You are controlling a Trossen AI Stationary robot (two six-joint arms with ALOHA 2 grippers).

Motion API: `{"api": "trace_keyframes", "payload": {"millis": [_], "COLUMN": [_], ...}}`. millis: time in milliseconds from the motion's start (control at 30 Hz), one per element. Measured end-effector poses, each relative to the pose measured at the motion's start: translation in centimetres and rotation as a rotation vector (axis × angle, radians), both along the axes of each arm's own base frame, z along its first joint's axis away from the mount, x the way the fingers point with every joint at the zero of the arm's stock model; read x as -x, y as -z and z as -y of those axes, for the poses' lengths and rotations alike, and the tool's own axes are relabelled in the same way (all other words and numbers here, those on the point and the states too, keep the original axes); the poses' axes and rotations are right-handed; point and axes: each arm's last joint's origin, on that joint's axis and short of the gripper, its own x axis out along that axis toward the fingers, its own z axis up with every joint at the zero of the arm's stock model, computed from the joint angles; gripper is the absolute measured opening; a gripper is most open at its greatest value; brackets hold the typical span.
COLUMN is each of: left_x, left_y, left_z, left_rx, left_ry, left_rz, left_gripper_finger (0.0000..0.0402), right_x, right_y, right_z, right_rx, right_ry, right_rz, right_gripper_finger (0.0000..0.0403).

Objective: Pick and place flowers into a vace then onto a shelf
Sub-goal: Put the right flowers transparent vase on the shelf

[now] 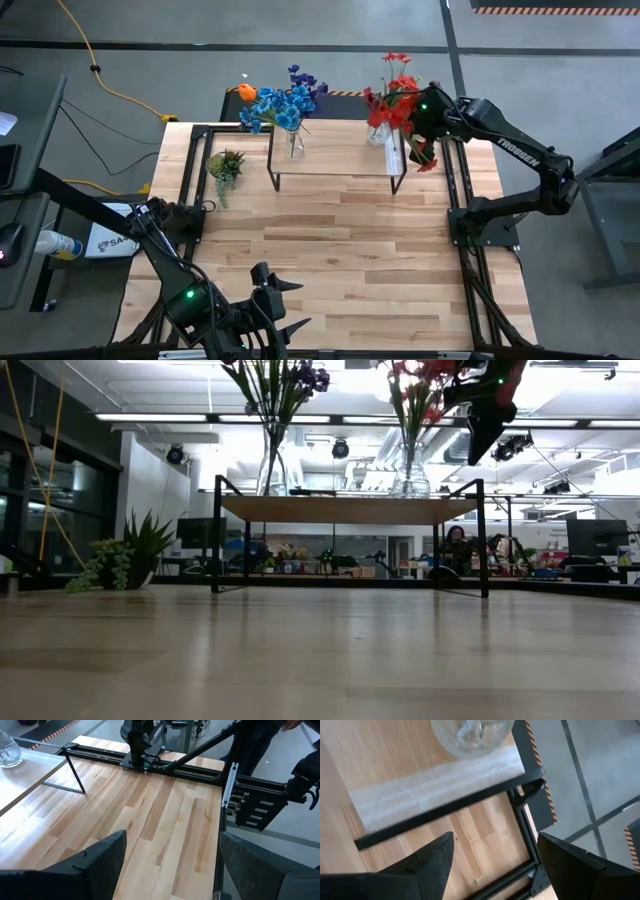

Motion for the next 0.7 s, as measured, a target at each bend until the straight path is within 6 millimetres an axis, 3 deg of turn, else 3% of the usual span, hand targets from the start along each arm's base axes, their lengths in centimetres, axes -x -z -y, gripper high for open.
{"api": "trace_keyframes", "payload": {"millis": [333, 700], "left_x": [0.0, 0.0], "left_y": [0.0, 0.0], "left_z": [0.0, 0.0], "left_rx": [-0.01, -0.009], "left_ry": [0.004, 0.004], "left_rz": [-0.005, -0.006], "left_gripper_finger": [0.0353, 0.0353], "right_x": [0.3, 0.6], "right_y": [0.0, -1.9], "right_z": [0.0, -0.4], "right_rx": [0.028, 0.013], "right_ry": [-0.001, -0.002], "right_rz": [-0.059, -0.01], "right_gripper_finger": [0.0277, 0.0277]}}
